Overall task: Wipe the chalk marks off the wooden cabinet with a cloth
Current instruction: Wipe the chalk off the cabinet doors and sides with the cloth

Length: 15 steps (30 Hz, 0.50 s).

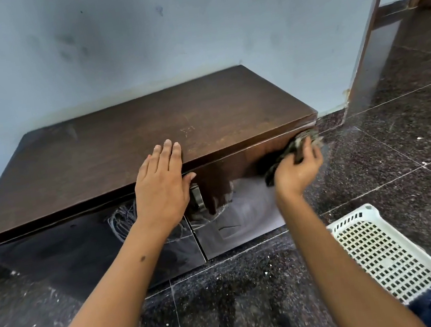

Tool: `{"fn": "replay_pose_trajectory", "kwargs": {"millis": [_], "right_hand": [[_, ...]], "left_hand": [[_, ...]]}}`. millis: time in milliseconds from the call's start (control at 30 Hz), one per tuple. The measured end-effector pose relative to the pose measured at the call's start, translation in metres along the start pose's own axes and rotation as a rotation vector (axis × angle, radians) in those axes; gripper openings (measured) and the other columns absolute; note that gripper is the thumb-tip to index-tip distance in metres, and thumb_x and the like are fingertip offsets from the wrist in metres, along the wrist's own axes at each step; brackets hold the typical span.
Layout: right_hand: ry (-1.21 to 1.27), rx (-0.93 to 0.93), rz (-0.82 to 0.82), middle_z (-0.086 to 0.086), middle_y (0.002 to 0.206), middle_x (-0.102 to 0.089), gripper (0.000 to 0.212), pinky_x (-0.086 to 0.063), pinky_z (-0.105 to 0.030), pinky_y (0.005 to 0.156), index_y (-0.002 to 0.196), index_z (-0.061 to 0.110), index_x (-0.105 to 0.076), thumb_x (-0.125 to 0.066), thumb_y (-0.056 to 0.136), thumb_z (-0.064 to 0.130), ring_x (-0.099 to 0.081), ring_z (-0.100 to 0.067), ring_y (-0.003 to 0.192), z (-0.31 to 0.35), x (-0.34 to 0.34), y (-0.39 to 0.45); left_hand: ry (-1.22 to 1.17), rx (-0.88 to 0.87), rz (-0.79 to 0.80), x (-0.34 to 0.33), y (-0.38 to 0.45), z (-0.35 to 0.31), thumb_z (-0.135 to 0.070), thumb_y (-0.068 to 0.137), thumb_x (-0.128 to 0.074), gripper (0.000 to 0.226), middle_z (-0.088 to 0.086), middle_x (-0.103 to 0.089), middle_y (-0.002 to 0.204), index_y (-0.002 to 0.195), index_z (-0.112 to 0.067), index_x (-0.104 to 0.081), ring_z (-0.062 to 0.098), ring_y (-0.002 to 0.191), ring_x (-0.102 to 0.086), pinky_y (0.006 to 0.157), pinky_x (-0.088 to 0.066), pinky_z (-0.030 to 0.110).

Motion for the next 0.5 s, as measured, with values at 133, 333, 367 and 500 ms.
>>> {"fn": "replay_pose_trajectory", "kwargs": {"millis": [133, 333, 367, 500], "right_hand": [[-0.192, -0.043, -0.123, -0.014, 0.150, -0.028, 0.054, -0.027, -0.035, 0.110, 0.143, 0.005, -0.035, -0.041, 0.090, -0.003, -0.033, -0.035, 0.130, 0.027, -0.015, 0.011], [-0.341, 0.381, 0.173, -0.021, 0.149, -0.026, 0.059, -0.016, -0.029, 0.113, 0.143, 0.003, -0.034, -0.048, 0.087, -0.006, -0.024, -0.033, 0.137, -0.012, -0.012, -0.067], [-0.341, 0.366, 0.211, -0.022, 0.149, -0.025, 0.059, -0.018, -0.032, 0.114, 0.143, 0.003, -0.035, -0.049, 0.087, -0.007, -0.024, -0.033, 0.137, -0.024, -0.009, -0.072], [-0.182, 0.021, 0.235, -0.015, 0.150, -0.022, 0.057, -0.024, -0.022, 0.111, 0.143, 0.008, -0.035, -0.050, 0.089, -0.007, -0.025, -0.027, 0.140, -0.041, 0.000, -0.067]], "left_hand": [[-0.003, 0.005, 0.019, 0.001, 0.000, -0.002, -0.036, 0.093, -0.051, 0.057, 0.017, -0.044, 0.142, 0.137, -0.002, -0.042, 0.033, 0.132, -0.042, 0.107, -0.034, 0.043], [-0.002, -0.001, 0.066, 0.000, 0.000, -0.001, -0.035, 0.095, -0.048, 0.059, 0.014, -0.034, 0.149, 0.143, -0.004, -0.033, 0.029, 0.138, -0.031, 0.113, -0.025, 0.039], [0.000, -0.008, 0.073, 0.000, 0.000, -0.001, -0.035, 0.095, -0.047, 0.059, 0.013, -0.032, 0.150, 0.144, -0.005, -0.031, 0.029, 0.139, -0.029, 0.113, -0.023, 0.038], [-0.003, -0.019, 0.086, -0.001, 0.001, 0.000, -0.034, 0.096, -0.047, 0.060, 0.013, -0.030, 0.151, 0.145, -0.005, -0.029, 0.028, 0.140, -0.028, 0.114, -0.021, 0.038]]}}
Point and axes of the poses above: each hand's wrist, its own y-axis towards the middle knuckle, its own x-axis out of the back of the hand, z = x × y, the point moved 5 cm from there along y, towards the middle knuckle
